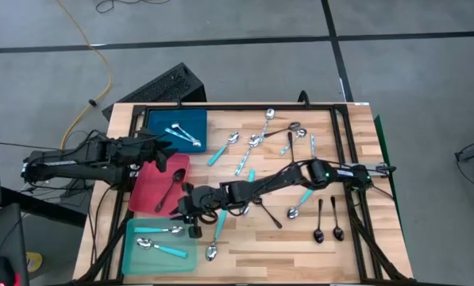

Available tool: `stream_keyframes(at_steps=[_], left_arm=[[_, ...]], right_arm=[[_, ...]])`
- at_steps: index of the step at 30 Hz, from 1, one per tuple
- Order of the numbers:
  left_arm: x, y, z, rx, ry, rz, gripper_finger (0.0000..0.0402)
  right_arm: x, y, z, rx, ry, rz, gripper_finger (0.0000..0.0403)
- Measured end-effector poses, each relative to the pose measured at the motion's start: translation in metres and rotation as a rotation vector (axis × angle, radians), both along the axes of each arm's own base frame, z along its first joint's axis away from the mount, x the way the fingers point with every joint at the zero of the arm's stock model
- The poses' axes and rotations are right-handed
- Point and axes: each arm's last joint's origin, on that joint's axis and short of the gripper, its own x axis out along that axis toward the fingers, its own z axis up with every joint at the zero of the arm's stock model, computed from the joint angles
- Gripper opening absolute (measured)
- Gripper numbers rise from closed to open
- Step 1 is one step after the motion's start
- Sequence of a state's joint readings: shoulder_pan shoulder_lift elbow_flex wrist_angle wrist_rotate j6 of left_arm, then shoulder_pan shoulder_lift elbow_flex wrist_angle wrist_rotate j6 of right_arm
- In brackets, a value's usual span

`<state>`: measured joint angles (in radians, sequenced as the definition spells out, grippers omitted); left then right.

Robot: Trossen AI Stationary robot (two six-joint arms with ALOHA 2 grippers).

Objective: Sort silverware by color (type)
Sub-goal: Put the blue patterned spoon into the blue bin

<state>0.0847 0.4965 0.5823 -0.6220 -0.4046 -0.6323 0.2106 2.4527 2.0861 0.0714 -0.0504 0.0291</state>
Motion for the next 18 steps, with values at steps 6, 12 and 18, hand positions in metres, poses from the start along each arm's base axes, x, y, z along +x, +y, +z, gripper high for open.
stream_keyframes(at_steps=[6, 12, 18], left_arm=[[0.000, 0.000, 0.000, 0.000, 0.000, -0.001, 0.0195], [0.000, 0.000, 0.000, -0.001, -0.001, 0.001, 0.0195], [0.000, 0.000, 0.000, 0.000, 0.000, 0.001, 0.0195]], right_arm=[[-0.002, -0.004, 0.010, -0.001, 0.003, -0.006, 0.0098], [-0.012, -0.010, 0.015, 0.016, 0.138, -0.030, 0.0098], [-0.029, -0.017, 0.031, -0.015, 0.274, -0.033, 0.0098]])
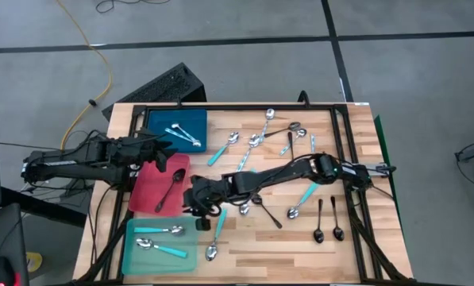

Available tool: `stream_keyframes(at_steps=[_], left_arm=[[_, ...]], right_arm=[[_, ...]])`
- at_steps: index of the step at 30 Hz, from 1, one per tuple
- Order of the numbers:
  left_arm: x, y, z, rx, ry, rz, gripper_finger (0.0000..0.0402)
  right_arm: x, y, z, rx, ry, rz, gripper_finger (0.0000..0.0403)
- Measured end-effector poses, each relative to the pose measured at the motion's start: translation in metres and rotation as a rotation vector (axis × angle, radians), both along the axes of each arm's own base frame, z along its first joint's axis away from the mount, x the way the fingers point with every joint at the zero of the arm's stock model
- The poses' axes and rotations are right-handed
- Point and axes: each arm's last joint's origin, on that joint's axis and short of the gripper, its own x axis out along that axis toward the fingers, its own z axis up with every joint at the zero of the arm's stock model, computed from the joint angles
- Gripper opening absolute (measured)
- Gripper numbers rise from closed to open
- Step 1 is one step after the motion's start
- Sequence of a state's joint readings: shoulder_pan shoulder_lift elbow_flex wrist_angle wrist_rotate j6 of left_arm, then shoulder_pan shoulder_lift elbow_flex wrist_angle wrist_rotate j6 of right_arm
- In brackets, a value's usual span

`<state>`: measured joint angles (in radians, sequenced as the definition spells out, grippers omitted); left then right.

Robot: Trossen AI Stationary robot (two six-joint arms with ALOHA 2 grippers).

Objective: Sort silverware by color (type)
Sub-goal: Put the blue patterned spoon into the blue bin

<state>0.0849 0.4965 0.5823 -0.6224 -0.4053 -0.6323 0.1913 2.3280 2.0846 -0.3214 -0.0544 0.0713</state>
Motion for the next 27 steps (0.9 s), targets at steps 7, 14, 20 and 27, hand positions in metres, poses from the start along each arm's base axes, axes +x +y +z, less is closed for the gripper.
stream_keyframes(at_steps=[7, 14, 20, 27], left_arm=[[0.000, 0.000, 0.000, 0.005, 0.003, -0.002, 0.0195], [0.000, 0.000, 0.000, 0.012, 0.007, -0.006, 0.0195], [0.000, 0.000, 0.000, 0.015, 0.009, -0.007, 0.0195], [0.000, 0.000, 0.000, 0.015, 0.009, -0.007, 0.0195]], right_arm=[[-0.023, -0.007, 0.020, 0.015, 0.168, -0.054, 0.0098], [-0.049, -0.015, 0.012, 0.093, 0.470, -0.232, 0.0098], [-0.075, -0.020, 0.002, 0.236, 0.797, -0.571, 0.0098], [-0.093, -0.026, -0.002, 0.299, 0.939, -0.942, 0.0098]])
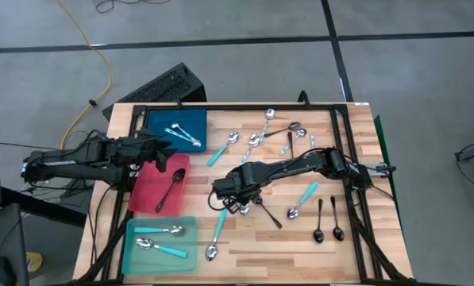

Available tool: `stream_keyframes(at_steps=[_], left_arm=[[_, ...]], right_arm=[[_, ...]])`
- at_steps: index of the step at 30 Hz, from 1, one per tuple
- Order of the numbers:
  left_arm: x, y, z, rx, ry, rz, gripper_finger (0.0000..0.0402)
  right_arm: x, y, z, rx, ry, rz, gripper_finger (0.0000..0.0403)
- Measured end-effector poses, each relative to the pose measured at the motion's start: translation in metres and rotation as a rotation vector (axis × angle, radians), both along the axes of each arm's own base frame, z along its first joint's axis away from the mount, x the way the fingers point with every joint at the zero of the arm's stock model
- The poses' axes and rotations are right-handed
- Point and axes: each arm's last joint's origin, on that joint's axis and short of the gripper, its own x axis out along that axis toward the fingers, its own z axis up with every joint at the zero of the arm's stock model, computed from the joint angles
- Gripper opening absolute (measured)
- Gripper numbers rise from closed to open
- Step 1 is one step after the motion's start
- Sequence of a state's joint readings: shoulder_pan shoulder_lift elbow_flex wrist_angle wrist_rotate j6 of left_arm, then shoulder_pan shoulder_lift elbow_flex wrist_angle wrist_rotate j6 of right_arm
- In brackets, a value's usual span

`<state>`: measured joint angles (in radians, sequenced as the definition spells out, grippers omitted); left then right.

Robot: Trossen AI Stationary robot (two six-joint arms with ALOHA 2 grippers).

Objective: Sort silverware by color (type)
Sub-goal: Put the blue patterned spoon into the blue bin

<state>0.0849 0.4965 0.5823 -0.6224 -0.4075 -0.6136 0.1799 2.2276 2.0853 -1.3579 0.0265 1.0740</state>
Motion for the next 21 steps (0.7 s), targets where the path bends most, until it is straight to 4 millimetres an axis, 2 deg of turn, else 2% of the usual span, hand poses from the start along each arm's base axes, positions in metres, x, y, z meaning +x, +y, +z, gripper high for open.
stream_keyframes(at_steps=[6, 10, 16, 21], left_arm=[[0.000, 0.000, 0.000, 0.000, 0.000, 0.000, 0.0195], [0.000, 0.000, 0.000, 0.009, 0.001, 0.015, 0.0195], [0.000, 0.001, 0.000, 0.011, 0.001, 0.017, 0.0195], [-0.001, 0.000, -0.001, 0.008, 0.008, 0.014, 0.0195]], right_arm=[[0.001, 0.000, 0.000, 0.001, -0.006, 0.001, 0.0099], [0.003, -0.013, 0.000, -0.020, -0.007, -0.003, 0.0114], [0.007, -0.038, 0.000, -0.031, -0.023, 0.001, 0.0176], [0.017, -0.029, 0.001, -0.002, -0.128, 0.049, 0.0228]])
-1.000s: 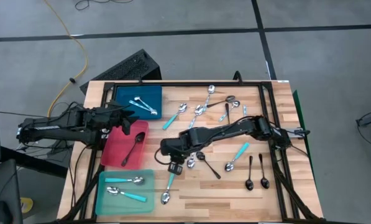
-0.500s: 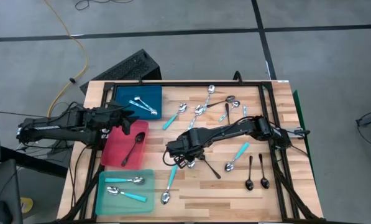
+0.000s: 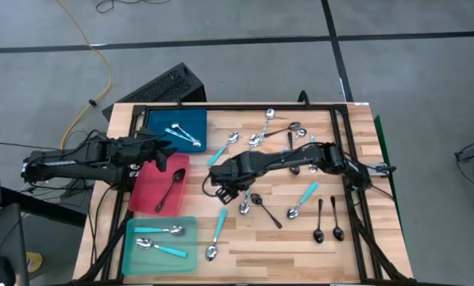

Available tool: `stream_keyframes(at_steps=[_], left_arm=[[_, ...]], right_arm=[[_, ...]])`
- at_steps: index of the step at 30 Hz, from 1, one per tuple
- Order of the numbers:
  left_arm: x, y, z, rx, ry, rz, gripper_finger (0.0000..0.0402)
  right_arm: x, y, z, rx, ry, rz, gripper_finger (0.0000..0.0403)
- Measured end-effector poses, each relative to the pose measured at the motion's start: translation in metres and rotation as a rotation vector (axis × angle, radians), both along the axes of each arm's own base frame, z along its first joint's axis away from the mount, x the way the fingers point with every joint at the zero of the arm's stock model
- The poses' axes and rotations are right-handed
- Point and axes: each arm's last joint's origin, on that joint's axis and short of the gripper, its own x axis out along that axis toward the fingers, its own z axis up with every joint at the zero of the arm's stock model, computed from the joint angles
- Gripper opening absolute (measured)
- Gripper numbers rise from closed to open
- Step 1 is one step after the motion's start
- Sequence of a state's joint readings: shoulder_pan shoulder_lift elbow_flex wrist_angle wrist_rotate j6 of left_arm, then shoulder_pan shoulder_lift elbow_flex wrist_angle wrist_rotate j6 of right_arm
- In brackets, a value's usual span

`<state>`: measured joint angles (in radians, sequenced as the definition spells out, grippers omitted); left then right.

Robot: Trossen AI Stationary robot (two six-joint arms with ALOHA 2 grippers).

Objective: Sort silverware by color (type)
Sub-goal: Put the blue patterned spoon into the blue bin

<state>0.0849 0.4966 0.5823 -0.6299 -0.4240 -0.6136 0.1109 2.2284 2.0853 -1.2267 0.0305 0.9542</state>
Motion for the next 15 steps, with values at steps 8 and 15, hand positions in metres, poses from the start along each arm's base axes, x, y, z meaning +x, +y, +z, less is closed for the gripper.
stream_keyframes(at_steps=[8, 15], left_arm=[[-0.002, 0.000, -0.003, -0.007, 0.032, 0.007, 0.0195], [-0.002, 0.000, -0.003, -0.007, 0.031, 0.008, 0.0195]], right_arm=[[-0.004, 0.003, -0.014, -0.046, 0.076, -0.102, 0.0242], [-0.011, -0.007, -0.038, -0.003, 0.171, -0.130, 0.0240]])
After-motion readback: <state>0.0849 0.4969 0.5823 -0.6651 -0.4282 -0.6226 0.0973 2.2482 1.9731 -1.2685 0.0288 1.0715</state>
